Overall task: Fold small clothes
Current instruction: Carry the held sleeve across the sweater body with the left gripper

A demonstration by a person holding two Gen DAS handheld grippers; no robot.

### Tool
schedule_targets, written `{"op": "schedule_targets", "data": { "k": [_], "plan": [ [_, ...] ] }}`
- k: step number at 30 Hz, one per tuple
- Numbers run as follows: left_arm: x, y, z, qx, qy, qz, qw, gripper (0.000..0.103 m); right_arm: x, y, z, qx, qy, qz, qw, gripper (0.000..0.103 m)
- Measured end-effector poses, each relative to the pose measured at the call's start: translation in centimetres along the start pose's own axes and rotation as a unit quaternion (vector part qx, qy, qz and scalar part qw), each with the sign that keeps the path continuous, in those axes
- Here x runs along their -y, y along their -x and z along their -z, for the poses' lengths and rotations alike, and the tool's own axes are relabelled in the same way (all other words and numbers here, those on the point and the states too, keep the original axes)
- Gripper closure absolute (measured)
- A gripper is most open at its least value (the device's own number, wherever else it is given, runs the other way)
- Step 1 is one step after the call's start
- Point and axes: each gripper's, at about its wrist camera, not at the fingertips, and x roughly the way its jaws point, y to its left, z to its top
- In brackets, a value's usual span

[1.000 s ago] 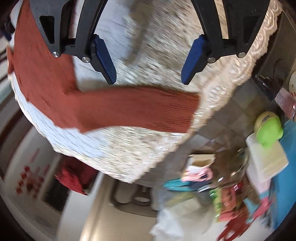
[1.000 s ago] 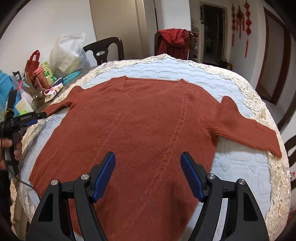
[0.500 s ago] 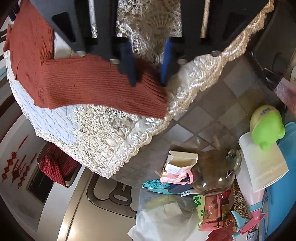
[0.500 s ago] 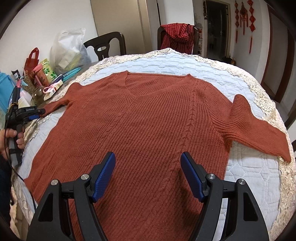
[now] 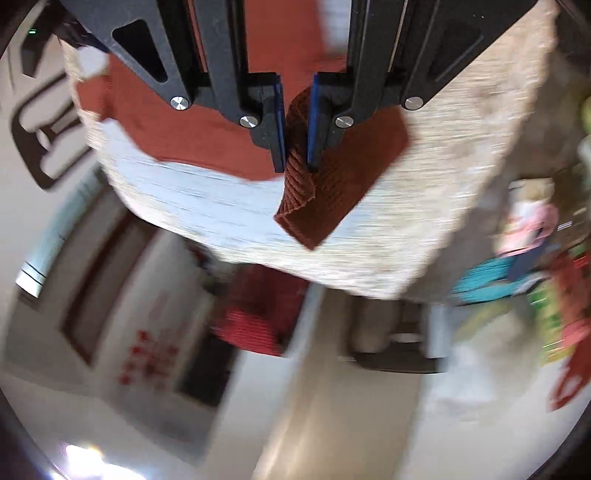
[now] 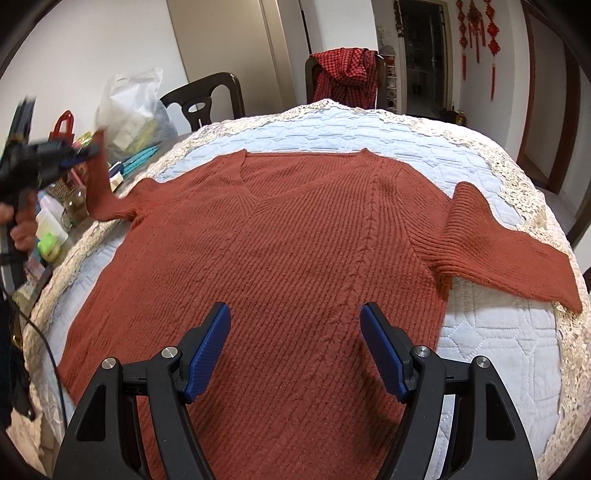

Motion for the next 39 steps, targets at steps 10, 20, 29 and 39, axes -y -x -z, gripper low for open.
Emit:
{"op": "schedule_targets", "data": {
  "k": [10, 20, 29, 39],
  "plan": [
    [9.1, -8.7, 5.0, -0.125, -0.065, 0.106, 0.9843, 0.086, 1.2, 0.7, -0.2, 0.004, -0.023, 0.0, 1.0, 0.03],
    [1.8, -3.6, 2.7, -0.034, -0.06, 0.017, 0.9974, 0.063, 1.3, -0.7, -3.0, 0.004, -0.051, -0.053, 0.997, 0.031],
    [-2.9, -7.6, 3.8, -0.084, -0.039, -0.048, 0.9945, 0.064, 0.1, -7.2, -7.3, -0.046, -0.065, -0.075, 0.994, 0.054],
    [-4.6, -8.8, 5.1, -0.09, -0.006, -0.016, 0.9958, 0.097, 0.1, -9.5, -9.4, -0.047, -0.06, -0.077, 0.994, 0.097]
  ]
}}
